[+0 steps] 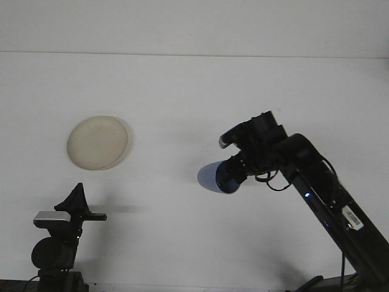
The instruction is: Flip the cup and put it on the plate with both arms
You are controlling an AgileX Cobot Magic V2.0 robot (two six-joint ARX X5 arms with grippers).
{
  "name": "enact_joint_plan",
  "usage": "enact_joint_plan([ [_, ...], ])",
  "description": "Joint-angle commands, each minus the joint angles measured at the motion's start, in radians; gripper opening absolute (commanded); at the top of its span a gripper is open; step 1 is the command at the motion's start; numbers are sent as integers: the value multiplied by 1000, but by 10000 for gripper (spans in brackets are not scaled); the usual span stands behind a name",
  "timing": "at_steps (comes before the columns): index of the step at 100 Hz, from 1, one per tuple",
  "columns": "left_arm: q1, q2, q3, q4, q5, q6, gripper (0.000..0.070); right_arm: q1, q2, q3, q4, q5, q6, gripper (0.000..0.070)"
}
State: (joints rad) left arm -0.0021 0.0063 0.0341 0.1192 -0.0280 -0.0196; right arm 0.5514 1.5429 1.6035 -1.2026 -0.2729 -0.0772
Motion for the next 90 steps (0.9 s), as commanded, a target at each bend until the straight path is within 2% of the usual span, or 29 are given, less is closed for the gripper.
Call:
enact_joint_plan([
  [1, 1, -2, -20, 14, -6, -34, 15, 53, 61, 43, -33, 30, -29, 0],
  [31, 1, -2, -20, 12, -6, -132, 15, 221, 231, 90, -93, 127, -32, 0],
  [48, 1, -2, -20, 11, -6, -133, 15, 273, 290, 91, -118, 172, -35, 0],
  [90, 1, -2, -20, 11, -6, -133, 15, 294, 371, 91, -130, 169, -39, 3],
])
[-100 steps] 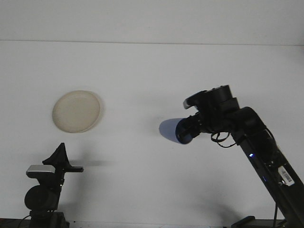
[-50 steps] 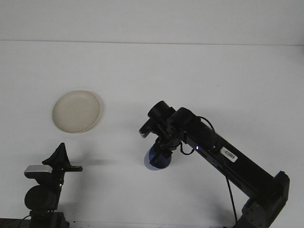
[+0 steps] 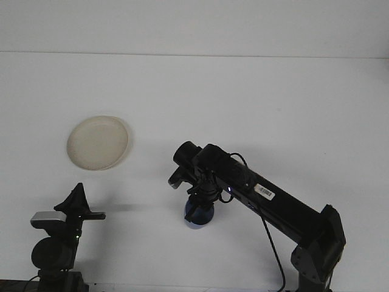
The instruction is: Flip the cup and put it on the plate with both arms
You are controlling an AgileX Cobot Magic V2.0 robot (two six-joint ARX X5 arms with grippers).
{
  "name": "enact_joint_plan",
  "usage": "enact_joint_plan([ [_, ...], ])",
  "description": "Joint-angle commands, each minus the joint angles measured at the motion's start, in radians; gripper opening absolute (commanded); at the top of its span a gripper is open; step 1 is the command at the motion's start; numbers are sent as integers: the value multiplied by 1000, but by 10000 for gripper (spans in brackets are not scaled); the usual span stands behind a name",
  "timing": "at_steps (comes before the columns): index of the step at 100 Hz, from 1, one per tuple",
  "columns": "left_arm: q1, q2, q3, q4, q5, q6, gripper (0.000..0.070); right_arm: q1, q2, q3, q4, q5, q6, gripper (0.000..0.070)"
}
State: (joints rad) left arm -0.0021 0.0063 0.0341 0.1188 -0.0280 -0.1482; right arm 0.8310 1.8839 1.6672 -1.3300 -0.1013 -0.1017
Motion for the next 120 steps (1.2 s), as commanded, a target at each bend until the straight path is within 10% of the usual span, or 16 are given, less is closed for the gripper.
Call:
enact_joint_plan([
  [1, 1, -2, -20, 12, -6, -4, 15, 14, 30, 27, -2, -3, -15, 4],
  [29, 1, -2, -20, 12, -6, -4, 15, 14, 30, 29, 2, -4, -27, 269],
  [52, 1, -2, -19, 18, -6, -19, 15, 13, 3, 100, -24, -48, -31, 278],
  [84, 1, -2, -10, 40, 7, -394, 12, -23, -174, 257, 11, -51, -31, 277],
  [120, 1, 48, 167, -87, 282, -391, 12, -240, -505, -12, 400, -63, -31, 277],
])
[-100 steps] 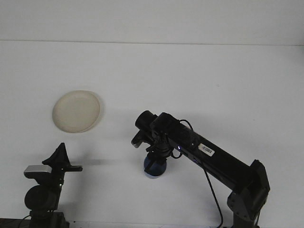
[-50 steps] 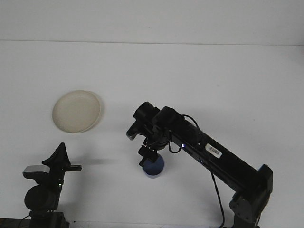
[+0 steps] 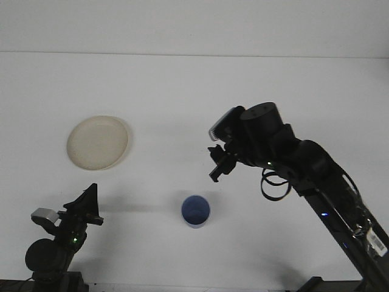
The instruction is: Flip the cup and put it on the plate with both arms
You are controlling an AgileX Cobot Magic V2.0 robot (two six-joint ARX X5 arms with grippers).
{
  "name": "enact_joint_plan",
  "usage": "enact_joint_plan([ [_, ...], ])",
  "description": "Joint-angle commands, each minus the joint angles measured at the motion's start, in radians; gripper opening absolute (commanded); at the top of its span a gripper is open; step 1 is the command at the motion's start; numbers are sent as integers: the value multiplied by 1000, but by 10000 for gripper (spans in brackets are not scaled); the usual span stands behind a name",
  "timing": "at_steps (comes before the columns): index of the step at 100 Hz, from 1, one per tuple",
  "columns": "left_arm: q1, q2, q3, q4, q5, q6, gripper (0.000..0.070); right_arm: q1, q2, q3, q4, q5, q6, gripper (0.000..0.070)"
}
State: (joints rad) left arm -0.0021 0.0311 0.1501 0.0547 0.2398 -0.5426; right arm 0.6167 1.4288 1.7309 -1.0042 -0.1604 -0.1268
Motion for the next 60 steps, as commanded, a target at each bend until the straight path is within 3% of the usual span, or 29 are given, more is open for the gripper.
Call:
enact_joint_plan([
  [1, 1, 29, 61, -32, 18, 10, 12, -34, -63, -95, 88, -4, -6, 277],
  [22, 0, 273, 282, -186, 122, 190, 12, -214, -325, -508, 377, -4, -1, 276],
  [40, -19, 561, 486, -315, 212, 377, 39, -349, -510, -762, 532, -8, 0, 277],
  [45, -33, 640, 544, -348, 238, 417, 120, -378, -552, -817, 559, -22, 0, 277],
  [55, -77, 781, 654, -407, 264, 459, 351, -418, -624, -906, 605, -52, 19, 277],
  [60, -108, 842, 704, -439, 269, 482, 412, -429, -654, -939, 614, -52, 26, 276],
])
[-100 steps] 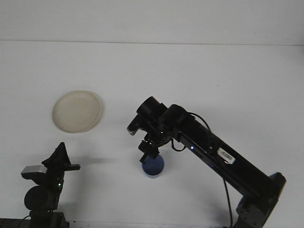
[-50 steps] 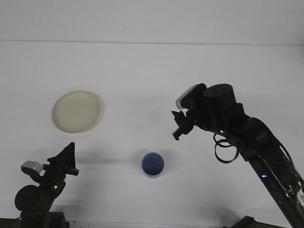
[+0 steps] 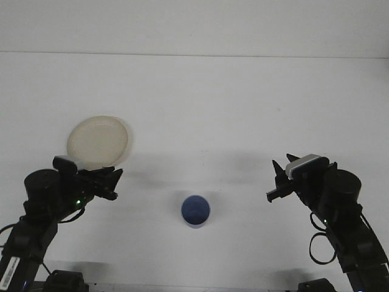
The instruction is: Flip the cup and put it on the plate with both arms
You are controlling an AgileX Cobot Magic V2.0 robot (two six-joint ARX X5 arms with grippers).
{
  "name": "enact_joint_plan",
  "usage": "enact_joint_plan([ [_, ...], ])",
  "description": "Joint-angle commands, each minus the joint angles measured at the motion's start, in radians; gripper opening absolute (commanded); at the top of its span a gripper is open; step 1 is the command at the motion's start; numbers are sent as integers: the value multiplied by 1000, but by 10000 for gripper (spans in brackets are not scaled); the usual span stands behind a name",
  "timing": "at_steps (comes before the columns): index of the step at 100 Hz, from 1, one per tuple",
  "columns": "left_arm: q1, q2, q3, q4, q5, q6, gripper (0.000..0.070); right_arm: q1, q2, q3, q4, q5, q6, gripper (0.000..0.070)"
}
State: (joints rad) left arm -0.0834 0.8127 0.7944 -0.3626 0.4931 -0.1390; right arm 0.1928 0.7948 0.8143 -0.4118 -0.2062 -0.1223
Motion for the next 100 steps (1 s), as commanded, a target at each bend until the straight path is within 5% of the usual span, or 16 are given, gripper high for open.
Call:
enact_joint_plan([
  [1, -34, 72, 69, -29, 15, 82, 424, -7, -25, -28, 23, -6, 21, 277],
  [43, -357, 472, 394, -303, 6, 152, 463, -9, -74, -95, 23, -4, 29, 276],
  [100, -621, 785, 463, -322, -206, 161, 463, -9, -74, -95, 23, -5, 29, 276],
])
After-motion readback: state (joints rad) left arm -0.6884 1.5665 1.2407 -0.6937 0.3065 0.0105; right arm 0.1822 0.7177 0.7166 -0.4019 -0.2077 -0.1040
